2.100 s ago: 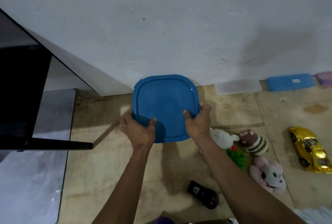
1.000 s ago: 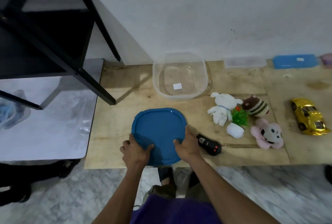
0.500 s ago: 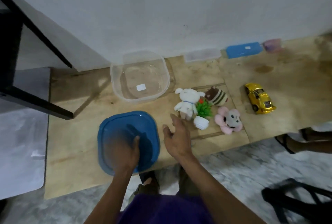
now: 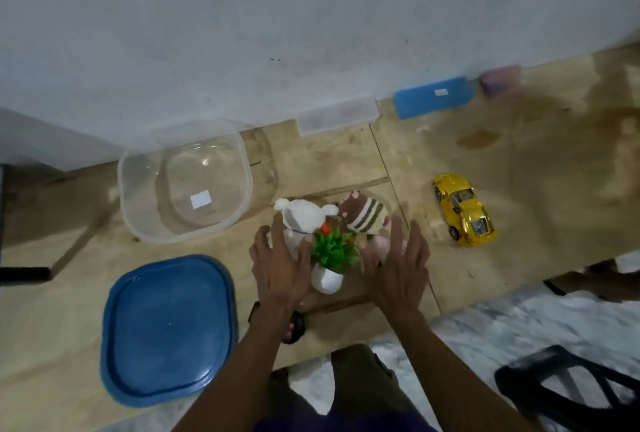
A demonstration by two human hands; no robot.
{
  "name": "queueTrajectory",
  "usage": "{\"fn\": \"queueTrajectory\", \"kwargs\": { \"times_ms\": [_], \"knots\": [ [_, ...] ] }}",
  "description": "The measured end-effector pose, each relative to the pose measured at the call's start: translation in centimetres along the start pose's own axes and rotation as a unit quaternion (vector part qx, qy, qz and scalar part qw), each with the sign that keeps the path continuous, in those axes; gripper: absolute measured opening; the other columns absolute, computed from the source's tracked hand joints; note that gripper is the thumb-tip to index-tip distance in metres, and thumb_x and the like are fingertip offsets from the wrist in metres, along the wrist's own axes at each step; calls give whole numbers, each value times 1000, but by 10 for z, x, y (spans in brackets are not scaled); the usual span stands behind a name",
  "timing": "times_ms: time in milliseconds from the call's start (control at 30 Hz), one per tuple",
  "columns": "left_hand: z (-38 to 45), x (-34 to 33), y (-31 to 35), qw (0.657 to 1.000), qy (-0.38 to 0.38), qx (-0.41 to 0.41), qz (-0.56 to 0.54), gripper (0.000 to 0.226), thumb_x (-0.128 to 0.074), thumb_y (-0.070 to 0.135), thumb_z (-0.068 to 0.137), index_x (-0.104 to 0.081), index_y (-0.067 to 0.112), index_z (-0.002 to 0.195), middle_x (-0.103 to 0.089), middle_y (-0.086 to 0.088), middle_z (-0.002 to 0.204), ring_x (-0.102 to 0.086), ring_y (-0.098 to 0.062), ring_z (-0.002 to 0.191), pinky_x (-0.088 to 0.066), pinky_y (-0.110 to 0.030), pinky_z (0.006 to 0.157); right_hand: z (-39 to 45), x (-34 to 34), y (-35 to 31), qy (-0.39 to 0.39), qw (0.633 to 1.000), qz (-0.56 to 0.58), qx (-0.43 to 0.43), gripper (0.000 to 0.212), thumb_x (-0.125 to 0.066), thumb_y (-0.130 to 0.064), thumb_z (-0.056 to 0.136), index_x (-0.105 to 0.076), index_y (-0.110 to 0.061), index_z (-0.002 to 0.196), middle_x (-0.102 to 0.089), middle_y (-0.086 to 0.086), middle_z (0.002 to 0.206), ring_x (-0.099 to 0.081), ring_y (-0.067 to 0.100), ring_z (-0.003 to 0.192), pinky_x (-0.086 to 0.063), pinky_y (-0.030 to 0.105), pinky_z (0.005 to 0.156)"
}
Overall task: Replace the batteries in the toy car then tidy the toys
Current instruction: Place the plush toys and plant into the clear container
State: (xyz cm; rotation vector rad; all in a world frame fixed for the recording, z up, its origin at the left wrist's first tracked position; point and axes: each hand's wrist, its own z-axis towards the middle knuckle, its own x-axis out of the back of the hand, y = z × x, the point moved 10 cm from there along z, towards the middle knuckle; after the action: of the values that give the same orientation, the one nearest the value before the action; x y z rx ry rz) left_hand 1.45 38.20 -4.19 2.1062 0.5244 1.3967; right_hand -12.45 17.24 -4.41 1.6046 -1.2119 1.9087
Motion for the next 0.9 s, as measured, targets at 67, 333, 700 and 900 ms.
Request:
{"fn": "queueTrajectory", "kwargs": {
  "times_ms": [67,333,700,900],
  "knots": [
    [11,-13,6,1000,-1,12,-1,68,-48,56,97,-22,34,156,-31,-17,155,-32,-38,137,-35,-56,107,17,-10,-12,-7,1000,-12,27,72,-45,-67,91,-38,-28,152,-42,17,152,-49,41,127,-53,51,86],
    [39,-42,8,996,-10,52,68,61,-35,66,96,-20,45,151,-35,-9,150,-35,-35,134,-35,-60,102,54,-36,-29,-55,992,-52,103,69,-39,-73,94,-43,-29,148,-60,9,121,-57,30,94,-50,37,59],
    [46,-46,13,999,-3,43,-21,59,-50,67,92,-34,37,139,-65,-8,114,-65,-33,99,-52,-43,81,69,-28,-23,-34,987,112,106,56,-61,-53,93,-56,-16,135,-61,10,107,-65,27,76,-48,29,53],
    [47,-9,21,990,68,34,-120,49,-58,56,92,-42,31,132,-63,-4,119,-64,-30,105,-55,-48,84,92,-10,-11,-86,979,184,-23,56,-54,-59,92,-43,-33,141,-56,7,122,-61,35,102,-49,41,78]
  ]
}}
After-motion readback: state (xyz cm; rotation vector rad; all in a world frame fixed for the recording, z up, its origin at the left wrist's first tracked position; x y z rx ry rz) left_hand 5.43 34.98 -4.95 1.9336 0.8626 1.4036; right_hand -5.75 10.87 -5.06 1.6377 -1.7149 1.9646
